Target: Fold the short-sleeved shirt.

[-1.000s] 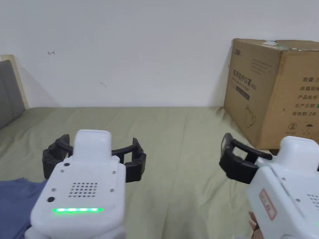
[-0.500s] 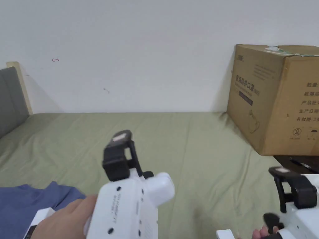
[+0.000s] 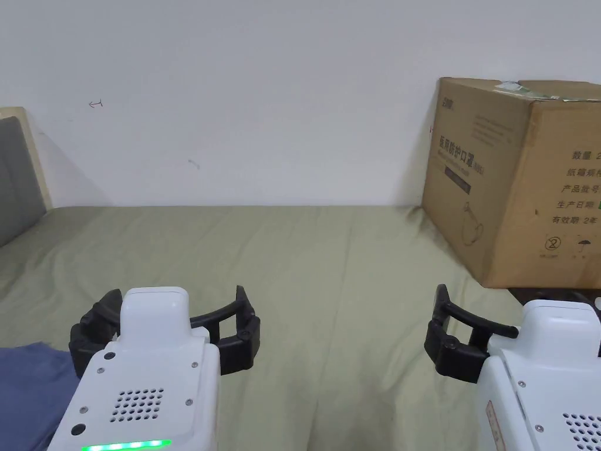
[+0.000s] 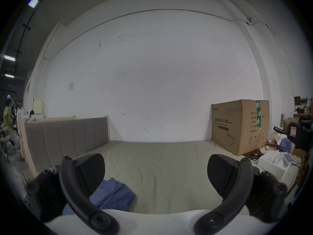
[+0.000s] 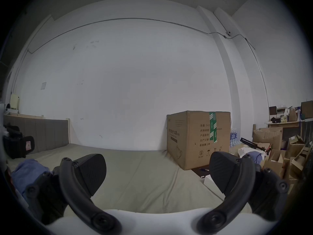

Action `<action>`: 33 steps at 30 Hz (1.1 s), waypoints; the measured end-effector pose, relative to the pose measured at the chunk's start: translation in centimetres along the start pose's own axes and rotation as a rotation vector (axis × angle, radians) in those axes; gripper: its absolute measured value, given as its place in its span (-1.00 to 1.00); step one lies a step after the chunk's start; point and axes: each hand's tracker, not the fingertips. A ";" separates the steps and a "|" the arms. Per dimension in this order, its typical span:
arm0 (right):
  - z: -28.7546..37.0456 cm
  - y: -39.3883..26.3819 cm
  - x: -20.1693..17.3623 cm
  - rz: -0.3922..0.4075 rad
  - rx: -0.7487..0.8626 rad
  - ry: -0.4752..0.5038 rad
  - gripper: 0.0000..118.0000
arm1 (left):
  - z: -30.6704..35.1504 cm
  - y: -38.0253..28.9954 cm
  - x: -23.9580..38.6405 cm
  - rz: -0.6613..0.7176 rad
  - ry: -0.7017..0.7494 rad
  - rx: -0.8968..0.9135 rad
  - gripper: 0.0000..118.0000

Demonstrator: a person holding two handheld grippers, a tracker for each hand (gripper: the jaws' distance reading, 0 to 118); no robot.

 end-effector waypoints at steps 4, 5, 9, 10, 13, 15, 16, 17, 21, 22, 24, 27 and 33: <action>0.3 -0.2 0.0 0.010 -0.006 0.009 1.00 | 0.4 0.0 0.0 -0.007 0.002 0.025 1.00; 0.4 -0.2 0.0 0.012 -0.006 0.013 1.00 | 0.3 -0.1 0.0 -0.004 -0.001 0.024 1.00; 0.5 -0.3 -0.1 0.020 -0.012 0.056 1.00 | 0.2 -0.5 -0.3 0.012 -0.018 0.019 1.00; 0.5 -0.3 -0.1 0.022 -0.016 0.069 1.00 | 0.2 -0.5 -0.4 0.017 -0.026 0.018 1.00; 0.6 -0.4 -0.2 0.025 -0.019 0.070 1.00 | 0.3 -0.5 0.0 -0.005 -0.031 0.014 1.00; 0.6 -0.3 -0.1 0.019 -0.023 0.076 1.00 | 0.3 -0.6 0.2 -0.020 -0.026 0.021 1.00; 0.7 -0.2 -0.2 0.015 -0.025 0.077 1.00 | 0.3 -0.6 0.2 -0.020 -0.031 0.025 1.00; 0.7 -0.2 -0.1 0.011 -0.025 0.078 1.00 | 0.3 -0.6 0.2 -0.016 -0.034 0.025 1.00; 0.8 0.1 -0.1 0.015 -0.032 0.067 1.00 | 0.2 -0.4 0.3 0.002 -0.033 0.006 1.00; 0.8 0.2 0.0 0.013 -0.034 0.069 1.00 | 0.1 -0.4 0.4 0.006 -0.028 -0.001 1.00; 0.8 0.2 -0.1 0.017 -0.033 0.065 1.00 | -0.1 -0.4 0.3 0.012 -0.022 -0.012 1.00; 0.8 0.2 0.0 0.027 -0.031 0.060 1.00 | -0.2 -0.4 0.2 0.017 -0.023 -0.017 1.00; 0.9 0.2 -0.2 0.037 -0.022 0.067 1.00 | -0.1 -0.2 0.5 -0.004 -0.017 -0.014 1.00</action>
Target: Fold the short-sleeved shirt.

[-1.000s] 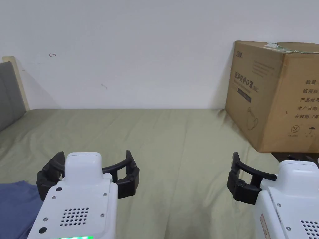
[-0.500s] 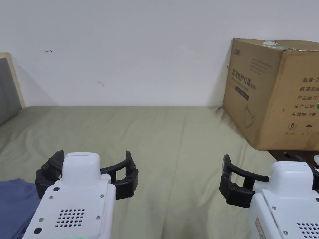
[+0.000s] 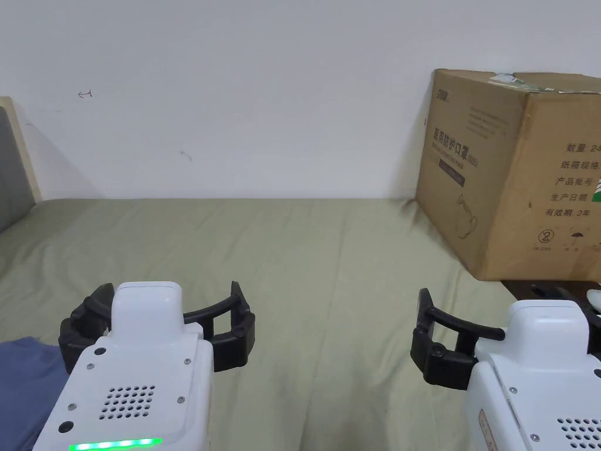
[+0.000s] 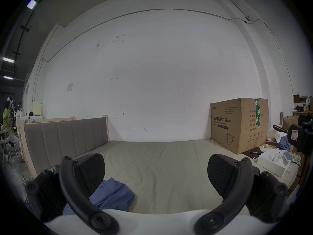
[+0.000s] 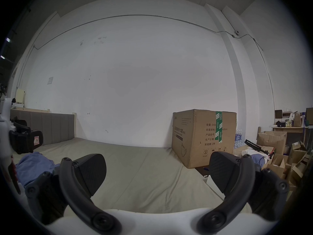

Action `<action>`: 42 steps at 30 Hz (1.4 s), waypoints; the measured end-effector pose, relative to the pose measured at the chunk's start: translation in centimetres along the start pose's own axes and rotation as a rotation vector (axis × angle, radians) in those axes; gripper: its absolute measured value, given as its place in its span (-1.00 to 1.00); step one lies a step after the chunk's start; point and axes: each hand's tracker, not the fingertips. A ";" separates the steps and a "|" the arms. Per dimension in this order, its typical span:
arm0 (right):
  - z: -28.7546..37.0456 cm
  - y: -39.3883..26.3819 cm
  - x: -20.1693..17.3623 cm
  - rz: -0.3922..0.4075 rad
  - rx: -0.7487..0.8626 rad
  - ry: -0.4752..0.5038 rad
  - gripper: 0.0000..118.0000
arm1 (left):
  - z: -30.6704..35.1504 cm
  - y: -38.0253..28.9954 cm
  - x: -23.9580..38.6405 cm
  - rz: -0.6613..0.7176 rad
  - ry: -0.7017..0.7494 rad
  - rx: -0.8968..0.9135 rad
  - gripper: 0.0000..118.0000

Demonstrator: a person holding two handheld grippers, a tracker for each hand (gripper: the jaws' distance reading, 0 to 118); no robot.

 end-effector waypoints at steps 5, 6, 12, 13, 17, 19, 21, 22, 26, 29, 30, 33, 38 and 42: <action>-0.2 0.2 -0.2 0.022 0.004 -0.001 1.00 | -0.1 0.2 0.0 0.006 -0.014 -0.003 1.00; -0.3 0.2 -0.2 0.026 0.004 -0.002 1.00 | -0.1 0.3 0.0 0.008 -0.012 -0.006 1.00; -0.8 -0.2 -0.1 0.004 -0.025 -0.008 1.00 | -0.5 0.4 0.2 -0.020 -0.001 -0.020 1.00; -0.8 -0.2 -0.1 -0.001 -0.028 -0.010 1.00 | -0.5 0.4 0.1 -0.020 -0.001 -0.021 1.00; -1.0 -0.3 0.0 -0.001 -0.037 -0.017 1.00 | -0.7 0.3 0.0 -0.002 -0.001 -0.029 1.00; -1.0 -0.4 0.0 0.004 -0.034 -0.018 1.00 | -0.8 0.2 0.0 0.001 0.003 -0.033 1.00; -1.0 -0.3 0.0 0.006 -0.033 -0.019 1.00 | -0.9 0.1 0.0 -0.002 0.002 -0.034 1.00; -1.1 -0.3 0.0 0.006 -0.032 -0.020 1.00 | -0.9 0.0 0.0 -0.006 0.003 -0.035 1.00; -1.1 -0.3 0.0 0.005 -0.029 -0.020 1.00 | -0.9 -0.1 0.1 -0.018 0.000 -0.034 1.00; -1.2 -0.2 -0.1 0.004 -0.029 -0.022 1.00 | -0.8 -0.1 0.3 -0.026 -0.003 -0.032 1.00; -1.2 -0.2 -0.1 0.003 -0.030 -0.020 1.00 | -0.8 -0.1 0.3 -0.029 -0.005 -0.031 1.00; -0.9 -0.2 -0.1 0.003 -0.030 -0.013 0.97 | -0.4 0.0 0.4 -0.036 -0.019 -0.025 0.98; -0.3 -0.3 0.2 0.015 0.008 -0.010 -1.00 | -0.1 0.1 0.9 -0.100 -0.028 -0.033 -1.00; -0.1 -0.6 0.7 -0.024 -0.040 -0.008 -1.00 | 0.2 0.2 0.7 -0.082 -0.067 -0.028 -1.00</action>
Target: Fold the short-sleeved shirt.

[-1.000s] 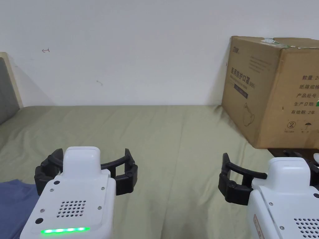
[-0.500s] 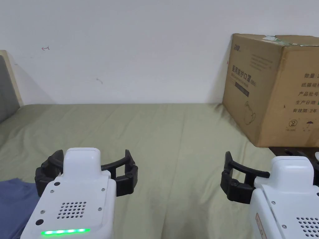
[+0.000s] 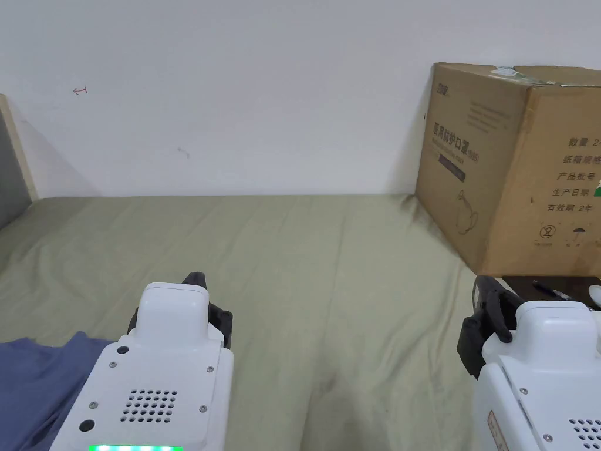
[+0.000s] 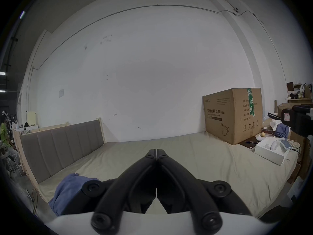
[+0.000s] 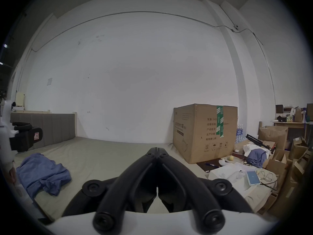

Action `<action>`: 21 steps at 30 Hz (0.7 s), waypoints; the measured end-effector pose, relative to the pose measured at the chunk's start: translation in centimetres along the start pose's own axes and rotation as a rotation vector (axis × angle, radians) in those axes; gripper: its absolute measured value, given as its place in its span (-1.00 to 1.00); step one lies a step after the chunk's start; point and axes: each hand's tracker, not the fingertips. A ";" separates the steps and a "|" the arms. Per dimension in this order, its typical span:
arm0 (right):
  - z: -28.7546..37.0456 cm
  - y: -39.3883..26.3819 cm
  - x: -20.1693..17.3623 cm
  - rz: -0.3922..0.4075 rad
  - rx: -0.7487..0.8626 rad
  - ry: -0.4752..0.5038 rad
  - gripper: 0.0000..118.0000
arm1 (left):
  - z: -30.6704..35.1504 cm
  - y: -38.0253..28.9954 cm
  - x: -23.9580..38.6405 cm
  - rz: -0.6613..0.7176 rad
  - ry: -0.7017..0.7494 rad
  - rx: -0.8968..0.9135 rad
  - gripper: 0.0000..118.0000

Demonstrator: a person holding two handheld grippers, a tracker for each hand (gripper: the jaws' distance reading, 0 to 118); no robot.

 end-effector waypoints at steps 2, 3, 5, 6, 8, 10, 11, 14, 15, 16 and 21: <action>-0.2 -0.1 0.2 -0.002 0.002 0.006 -1.00 | 0.1 0.0 -0.1 0.003 -0.014 0.004 -1.00; -0.2 -0.1 0.3 0.002 0.000 -0.003 -1.00 | 0.1 0.1 -0.1 0.004 -0.016 0.003 -1.00; -0.3 0.0 0.3 0.012 -0.006 -0.016 -1.00 | -0.1 0.1 0.0 0.009 -0.022 0.001 -1.00; -0.4 0.1 0.3 0.012 -0.008 -0.018 -1.00 | 0.0 0.2 -0.1 0.013 -0.023 0.001 -1.00; -0.3 0.1 0.4 0.007 -0.006 -0.025 -1.00 | 0.0 0.1 -0.2 0.017 -0.025 0.001 -1.00; -0.5 0.3 0.2 0.007 -0.006 -0.030 -1.00 | 0.0 0.1 -0.2 0.013 -0.019 0.001 -1.00; -0.5 0.2 0.2 0.011 -0.007 -0.031 -1.00 | 0.1 0.1 -0.4 0.012 -0.019 0.000 -1.00; -0.6 0.3 -0.1 0.022 -0.007 -0.029 -1.00 | -0.1 0.1 -0.3 0.020 -0.018 -0.003 -1.00; -0.6 0.3 -0.2 0.023 -0.007 -0.030 -1.00 | 0.0 0.1 -0.4 0.022 -0.018 -0.005 -1.00; -0.6 0.3 -0.3 0.023 -0.009 -0.029 -1.00 | -0.2 0.1 -0.2 0.023 -0.018 -0.005 -1.00; -0.8 0.6 -1.6 0.032 -0.016 -0.010 -1.00 | 0.5 0.1 -1.4 0.010 0.011 -0.011 -1.00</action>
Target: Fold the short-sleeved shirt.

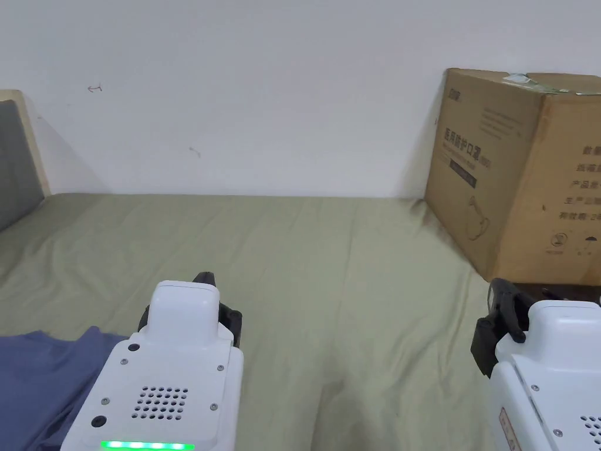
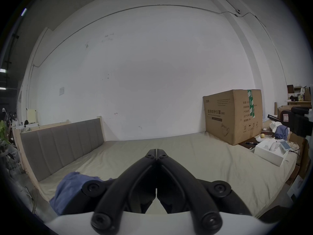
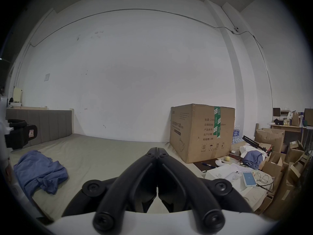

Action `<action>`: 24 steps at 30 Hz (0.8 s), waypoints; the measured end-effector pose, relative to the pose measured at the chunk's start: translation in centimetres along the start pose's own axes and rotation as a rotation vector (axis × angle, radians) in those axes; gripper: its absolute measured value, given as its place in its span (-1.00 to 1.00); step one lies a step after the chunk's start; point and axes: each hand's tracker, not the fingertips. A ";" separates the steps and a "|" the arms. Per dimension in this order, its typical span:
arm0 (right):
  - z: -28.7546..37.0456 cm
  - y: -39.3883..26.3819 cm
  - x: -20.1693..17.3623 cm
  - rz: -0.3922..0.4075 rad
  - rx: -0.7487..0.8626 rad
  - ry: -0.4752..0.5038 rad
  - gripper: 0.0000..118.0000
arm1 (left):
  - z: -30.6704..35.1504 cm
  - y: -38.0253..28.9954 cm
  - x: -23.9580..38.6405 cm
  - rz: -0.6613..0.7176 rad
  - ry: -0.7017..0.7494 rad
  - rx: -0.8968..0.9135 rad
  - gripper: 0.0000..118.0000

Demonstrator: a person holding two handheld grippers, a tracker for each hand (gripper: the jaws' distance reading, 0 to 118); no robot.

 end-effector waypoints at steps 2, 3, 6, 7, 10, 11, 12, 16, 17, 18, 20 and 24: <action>-0.7 0.2 -1.8 0.006 0.003 0.034 -1.00 | 0.9 -0.1 -1.7 -0.017 0.049 -0.004 -1.00; -1.1 0.3 -3.1 0.000 0.005 0.068 -1.00 | 1.4 -0.2 -3.1 -0.001 0.073 -0.014 -1.00; -1.9 0.8 -7.9 -0.030 0.001 0.197 -1.00 | 3.4 -0.3 -8.2 0.021 0.222 -0.038 -1.00; -2.1 1.0 -9.8 -0.034 0.000 0.250 -1.00 | 4.1 -0.4 -10.1 0.020 0.285 -0.046 -1.00; -1.7 1.6 -14.7 -0.015 0.005 0.405 -1.00 | 6.4 -0.7 -15.0 0.028 0.449 -0.073 -1.00; -1.7 1.6 -16.0 -0.026 0.005 0.447 -1.00 | 6.9 -0.9 -16.3 0.045 0.483 -0.080 -1.00; -1.6 1.6 -17.1 -0.034 0.004 0.483 -1.00 | 7.5 -1.2 -17.5 0.069 0.517 -0.088 -1.00; -2.1 1.6 -20.4 -0.053 -0.016 0.548 -1.00 | 8.0 -3.1 -20.4 0.118 0.587 -0.130 -1.00; -2.4 1.6 -20.9 -0.055 -0.025 0.564 -1.00 | 7.8 -3.5 -20.8 0.110 0.596 -0.140 -1.00; -2.9 1.5 -21.5 -0.050 -0.034 0.572 -1.00 | 7.5 -3.9 -21.1 0.087 0.603 -0.153 -1.00; -3.5 1.5 -22.1 -0.037 -0.043 0.582 -1.00 | 6.4 -4.3 -22.0 0.056 0.599 -0.165 -1.00; -4.6 1.4 -21.9 -0.027 -0.060 0.610 -1.00 | 0.1 -3.9 -27.6 0.187 0.436 -0.332 -1.00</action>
